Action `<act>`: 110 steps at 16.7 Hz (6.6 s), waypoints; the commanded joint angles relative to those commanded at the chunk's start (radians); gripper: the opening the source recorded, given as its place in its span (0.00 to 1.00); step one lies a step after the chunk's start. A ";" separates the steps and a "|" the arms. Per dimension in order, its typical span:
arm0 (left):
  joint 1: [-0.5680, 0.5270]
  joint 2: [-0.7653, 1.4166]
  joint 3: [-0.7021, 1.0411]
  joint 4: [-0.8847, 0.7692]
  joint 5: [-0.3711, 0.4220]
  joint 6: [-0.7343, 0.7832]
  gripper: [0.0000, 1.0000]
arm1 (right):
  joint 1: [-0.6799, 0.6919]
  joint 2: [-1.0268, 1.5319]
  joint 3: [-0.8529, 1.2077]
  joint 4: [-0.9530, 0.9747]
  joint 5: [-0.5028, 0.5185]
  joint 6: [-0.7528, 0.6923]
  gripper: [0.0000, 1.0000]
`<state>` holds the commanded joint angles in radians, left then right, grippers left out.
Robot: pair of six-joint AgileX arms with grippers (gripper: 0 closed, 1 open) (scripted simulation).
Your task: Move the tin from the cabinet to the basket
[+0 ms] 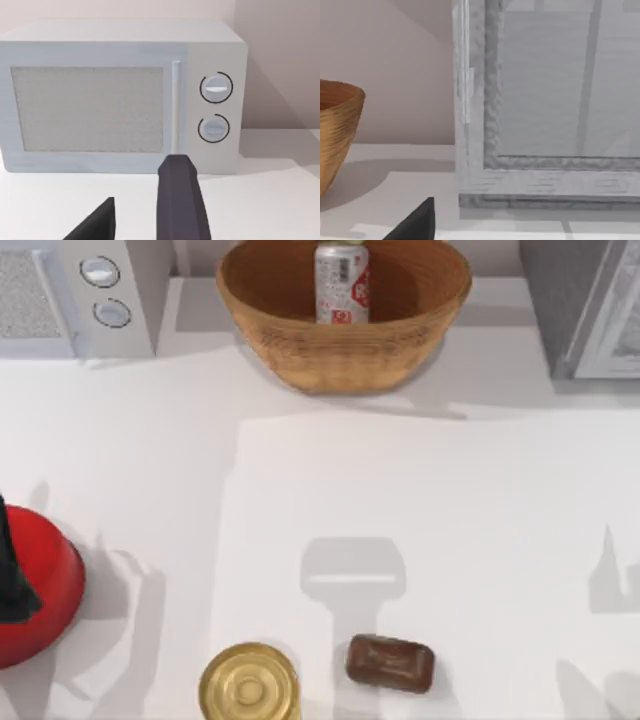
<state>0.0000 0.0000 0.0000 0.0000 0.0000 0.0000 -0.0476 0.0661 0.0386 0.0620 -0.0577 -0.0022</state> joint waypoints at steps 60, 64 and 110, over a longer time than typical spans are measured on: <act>0.000 0.000 0.000 0.000 0.000 0.000 1.00 | -0.994 1.281 1.710 -0.438 -0.973 0.030 1.00; 0.000 0.000 0.000 0.000 0.000 0.000 1.00 | -0.937 1.282 1.719 -0.440 -0.910 0.030 1.00; 0.000 0.000 0.000 0.000 0.000 0.000 1.00 | 0.318 1.064 1.456 -0.386 0.374 0.004 1.00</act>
<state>0.0000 0.0000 0.0000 0.0000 0.0000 0.0000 0.2703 1.1301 1.4950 -0.3236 0.3167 0.0014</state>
